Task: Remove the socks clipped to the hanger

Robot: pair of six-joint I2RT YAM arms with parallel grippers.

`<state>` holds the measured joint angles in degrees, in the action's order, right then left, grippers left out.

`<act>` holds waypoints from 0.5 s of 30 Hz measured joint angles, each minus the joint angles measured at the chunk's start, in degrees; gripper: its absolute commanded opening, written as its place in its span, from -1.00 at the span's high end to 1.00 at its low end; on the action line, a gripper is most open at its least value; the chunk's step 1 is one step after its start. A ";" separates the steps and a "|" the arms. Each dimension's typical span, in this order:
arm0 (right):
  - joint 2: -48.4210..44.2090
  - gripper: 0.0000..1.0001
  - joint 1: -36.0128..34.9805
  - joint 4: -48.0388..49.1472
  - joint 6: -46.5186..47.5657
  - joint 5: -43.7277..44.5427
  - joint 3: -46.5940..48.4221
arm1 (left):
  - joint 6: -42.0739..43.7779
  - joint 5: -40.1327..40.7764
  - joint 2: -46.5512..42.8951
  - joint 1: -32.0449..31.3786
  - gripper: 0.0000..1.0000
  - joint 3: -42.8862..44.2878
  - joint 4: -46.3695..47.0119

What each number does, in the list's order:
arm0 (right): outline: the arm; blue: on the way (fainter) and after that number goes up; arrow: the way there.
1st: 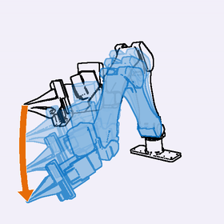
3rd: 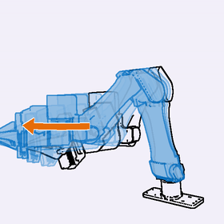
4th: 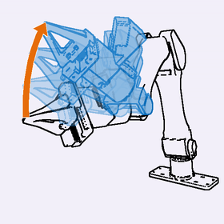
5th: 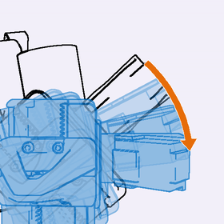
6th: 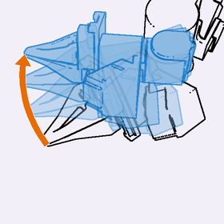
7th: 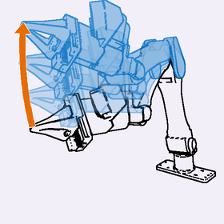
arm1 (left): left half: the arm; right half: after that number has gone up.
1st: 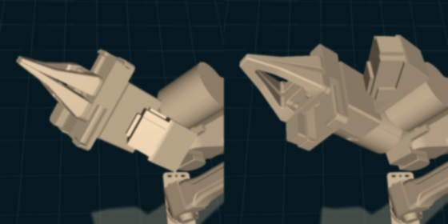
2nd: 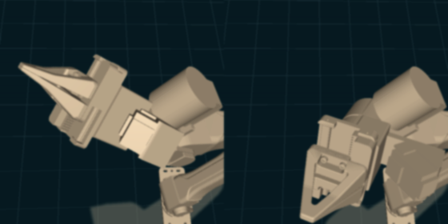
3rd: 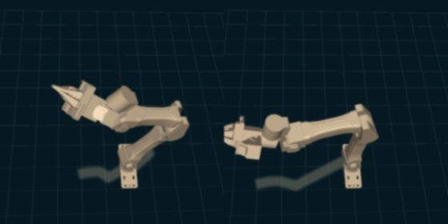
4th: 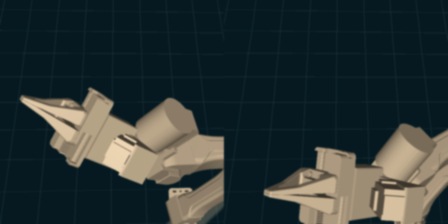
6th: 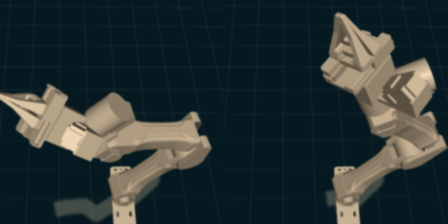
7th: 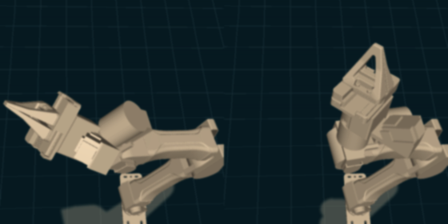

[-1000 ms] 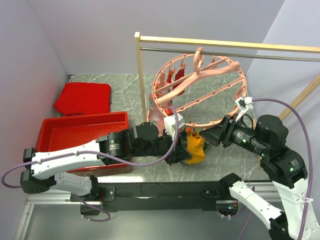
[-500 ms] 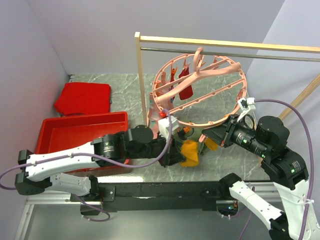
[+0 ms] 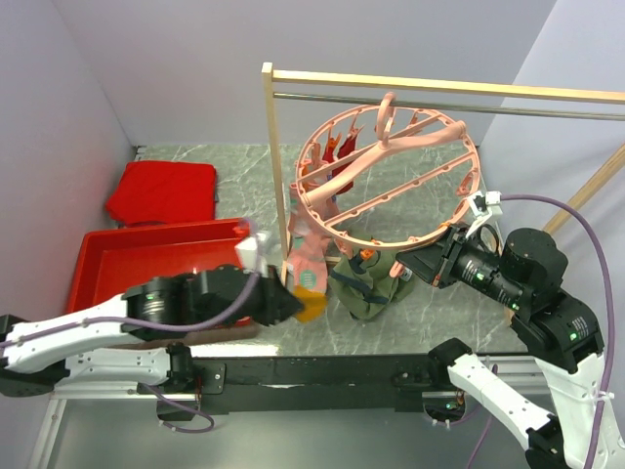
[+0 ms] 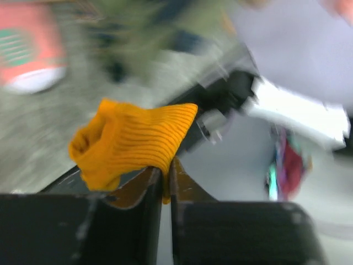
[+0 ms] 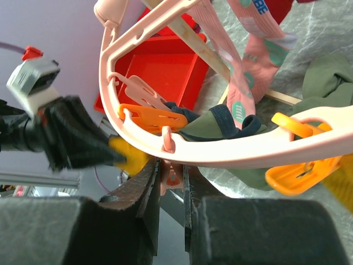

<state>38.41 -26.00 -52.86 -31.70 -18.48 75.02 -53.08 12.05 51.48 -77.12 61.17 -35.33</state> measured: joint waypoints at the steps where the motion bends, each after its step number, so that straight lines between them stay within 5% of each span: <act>1: -0.02 1.00 0.00 0.07 -0.02 0.00 -0.04 | -3.28 3.58 -1.40 0.02 0.56 -0.07 -3.15; 8: -0.92 1.00 0.00 0.68 -0.46 -0.22 -0.63 | -24.85 18.78 -12.87 4.00 0.82 -4.04 -22.05; 10: -1.14 1.00 0.00 1.05 -0.63 -0.31 -1.01 | -27.47 20.46 -14.64 5.09 0.98 -4.35 -25.35; 15: -1.38 1.00 0.00 1.84 -1.29 -0.55 -2.12 | -25.27 19.34 -8.59 10.32 0.98 -3.98 -26.25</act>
<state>37.04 -26.00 -51.03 -32.99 -19.03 72.90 -78.35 31.40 42.89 -66.81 57.19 -61.58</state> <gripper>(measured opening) 0.240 0.028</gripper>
